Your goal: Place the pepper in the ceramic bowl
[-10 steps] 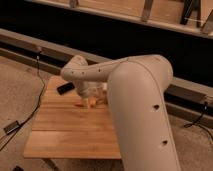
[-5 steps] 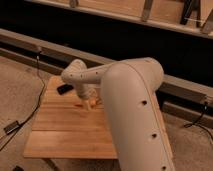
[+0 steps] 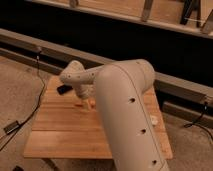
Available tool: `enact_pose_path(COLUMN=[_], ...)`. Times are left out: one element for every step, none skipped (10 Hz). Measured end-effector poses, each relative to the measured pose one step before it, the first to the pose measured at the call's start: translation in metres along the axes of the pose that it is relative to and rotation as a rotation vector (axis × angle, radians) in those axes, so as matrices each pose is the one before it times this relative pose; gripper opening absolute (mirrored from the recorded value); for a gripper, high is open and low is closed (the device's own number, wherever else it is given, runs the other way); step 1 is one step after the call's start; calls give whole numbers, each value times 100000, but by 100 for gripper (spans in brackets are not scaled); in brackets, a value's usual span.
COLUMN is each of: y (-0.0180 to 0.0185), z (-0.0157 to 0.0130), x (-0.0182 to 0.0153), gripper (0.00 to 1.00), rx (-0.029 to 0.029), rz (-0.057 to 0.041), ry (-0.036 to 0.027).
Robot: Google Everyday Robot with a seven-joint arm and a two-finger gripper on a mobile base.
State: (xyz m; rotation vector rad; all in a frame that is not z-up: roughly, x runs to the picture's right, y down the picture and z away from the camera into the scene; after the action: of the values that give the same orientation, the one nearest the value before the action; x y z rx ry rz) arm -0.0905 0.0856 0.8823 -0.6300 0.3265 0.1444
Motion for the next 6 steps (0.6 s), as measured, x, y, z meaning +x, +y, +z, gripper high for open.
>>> enact_pose_path(y=[-122,-162,-122,-37,-93,-190], z=[157,261,398,273,418,479], x=[-286,-314,-446,-390,-425,-325], gripper=[65,65,65,65,65,65], rx=[-41,-259,-568,-428,-556,-245], rz=[-768,-697,-505,-286,-109,62], ry=[-111,-219,-462,-413,-483,-292])
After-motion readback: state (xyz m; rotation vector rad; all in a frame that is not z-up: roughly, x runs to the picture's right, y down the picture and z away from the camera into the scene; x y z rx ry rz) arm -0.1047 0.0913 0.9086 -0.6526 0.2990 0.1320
